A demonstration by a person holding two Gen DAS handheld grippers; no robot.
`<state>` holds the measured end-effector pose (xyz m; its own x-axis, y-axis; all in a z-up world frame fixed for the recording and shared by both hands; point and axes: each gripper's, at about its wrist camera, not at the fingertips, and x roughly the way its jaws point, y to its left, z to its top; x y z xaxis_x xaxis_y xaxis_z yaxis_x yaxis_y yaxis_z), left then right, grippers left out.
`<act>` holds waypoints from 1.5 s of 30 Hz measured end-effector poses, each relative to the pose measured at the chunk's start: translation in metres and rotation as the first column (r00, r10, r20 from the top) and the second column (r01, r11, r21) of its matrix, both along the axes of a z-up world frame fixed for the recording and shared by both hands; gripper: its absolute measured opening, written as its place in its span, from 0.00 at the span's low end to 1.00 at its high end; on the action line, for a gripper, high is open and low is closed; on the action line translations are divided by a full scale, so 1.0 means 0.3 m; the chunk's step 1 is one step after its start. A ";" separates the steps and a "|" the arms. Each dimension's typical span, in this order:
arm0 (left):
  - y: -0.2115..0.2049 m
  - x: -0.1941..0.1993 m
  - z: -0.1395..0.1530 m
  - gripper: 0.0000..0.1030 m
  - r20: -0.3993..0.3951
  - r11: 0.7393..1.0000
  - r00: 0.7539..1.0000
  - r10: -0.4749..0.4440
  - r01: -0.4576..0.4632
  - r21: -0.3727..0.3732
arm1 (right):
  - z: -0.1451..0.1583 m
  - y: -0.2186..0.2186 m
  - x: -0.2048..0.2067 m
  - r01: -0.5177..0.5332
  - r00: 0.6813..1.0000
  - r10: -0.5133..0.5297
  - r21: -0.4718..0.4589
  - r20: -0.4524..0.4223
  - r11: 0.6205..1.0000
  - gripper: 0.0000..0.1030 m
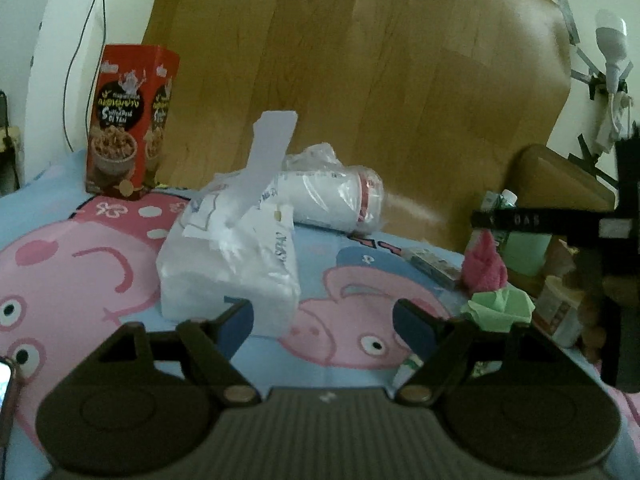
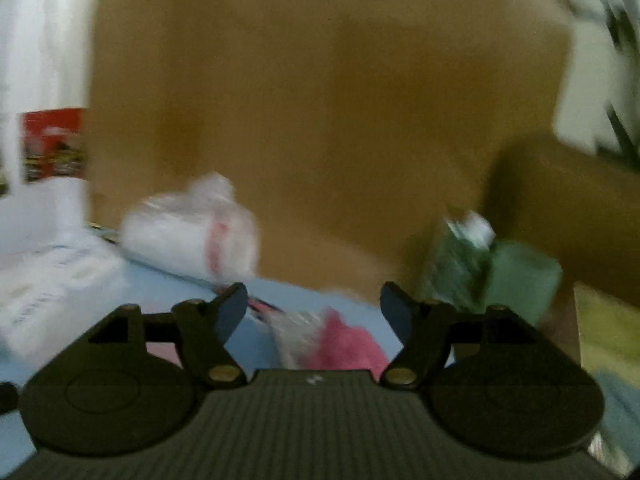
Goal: Organize soft objects
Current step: 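Move the right gripper to the pink fluffy toy and grasp it, then pass the pink toy from the right gripper into the left gripper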
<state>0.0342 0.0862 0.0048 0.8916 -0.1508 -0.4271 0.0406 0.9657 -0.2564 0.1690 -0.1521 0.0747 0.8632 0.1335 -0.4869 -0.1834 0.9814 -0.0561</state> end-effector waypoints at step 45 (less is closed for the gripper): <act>-0.568 0.001 0.082 0.58 -0.169 0.824 0.806 -0.567 0.554 -0.121 | -0.124 -0.249 -0.651 -0.193 0.980 0.199 0.130 -0.032 0.973 0.53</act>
